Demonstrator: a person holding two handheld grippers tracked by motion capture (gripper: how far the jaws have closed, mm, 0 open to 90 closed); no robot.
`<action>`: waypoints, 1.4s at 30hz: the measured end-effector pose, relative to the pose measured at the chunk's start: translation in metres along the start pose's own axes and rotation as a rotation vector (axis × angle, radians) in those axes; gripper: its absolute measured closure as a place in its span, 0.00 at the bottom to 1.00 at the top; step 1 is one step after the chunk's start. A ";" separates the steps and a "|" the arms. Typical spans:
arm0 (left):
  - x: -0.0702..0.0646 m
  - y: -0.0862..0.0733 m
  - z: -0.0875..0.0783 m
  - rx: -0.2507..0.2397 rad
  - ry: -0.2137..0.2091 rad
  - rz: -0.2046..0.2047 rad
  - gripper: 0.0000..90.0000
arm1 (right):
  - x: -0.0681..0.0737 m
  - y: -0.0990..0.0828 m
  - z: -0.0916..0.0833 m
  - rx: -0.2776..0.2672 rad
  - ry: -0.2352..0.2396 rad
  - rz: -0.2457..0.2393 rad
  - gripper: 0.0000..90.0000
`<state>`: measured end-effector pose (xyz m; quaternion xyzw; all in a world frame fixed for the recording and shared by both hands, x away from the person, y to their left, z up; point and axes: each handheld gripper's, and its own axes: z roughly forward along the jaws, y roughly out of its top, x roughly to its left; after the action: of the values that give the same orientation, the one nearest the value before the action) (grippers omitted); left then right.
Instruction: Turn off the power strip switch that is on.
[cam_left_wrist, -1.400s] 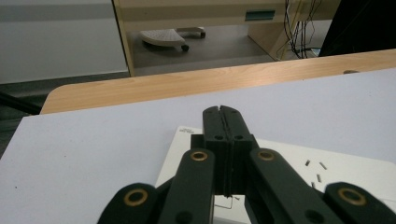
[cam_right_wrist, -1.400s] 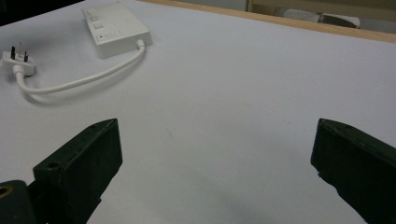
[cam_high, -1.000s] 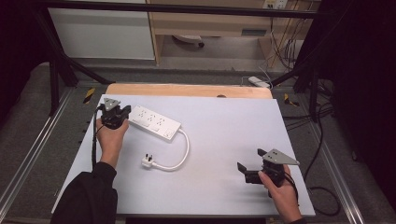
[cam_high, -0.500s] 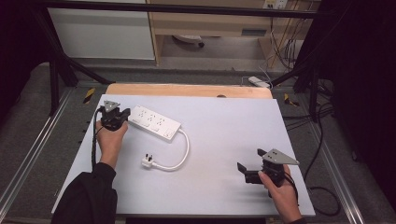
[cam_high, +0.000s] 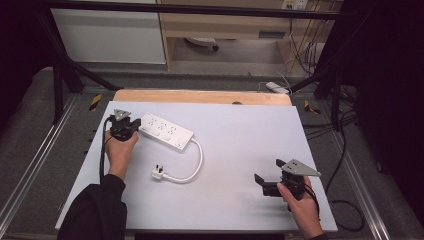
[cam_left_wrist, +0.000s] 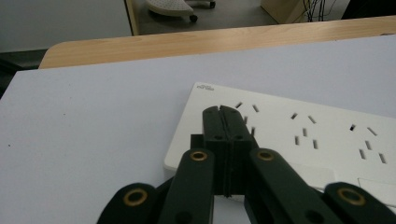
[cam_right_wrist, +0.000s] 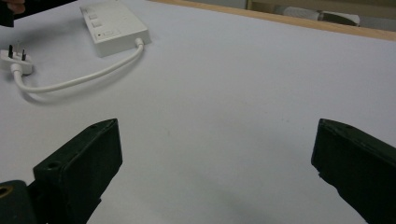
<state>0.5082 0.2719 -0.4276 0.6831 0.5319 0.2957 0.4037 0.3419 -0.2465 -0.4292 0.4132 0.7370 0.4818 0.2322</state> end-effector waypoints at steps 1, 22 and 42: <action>0.000 -0.001 0.001 0.003 -0.001 0.000 1.00 | 0.000 0.000 0.000 0.000 0.000 0.000 0.03; -0.002 -0.008 0.008 0.020 -0.002 0.009 1.00 | 0.000 0.000 0.000 0.003 0.003 -0.004 0.02; -0.004 -0.010 0.013 0.030 -0.008 0.014 1.00 | 0.000 0.000 0.000 0.001 0.004 -0.001 0.02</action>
<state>0.5132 0.2660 -0.4423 0.6939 0.5301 0.2876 0.3934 0.3418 -0.2470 -0.4292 0.4120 0.7379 0.4821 0.2311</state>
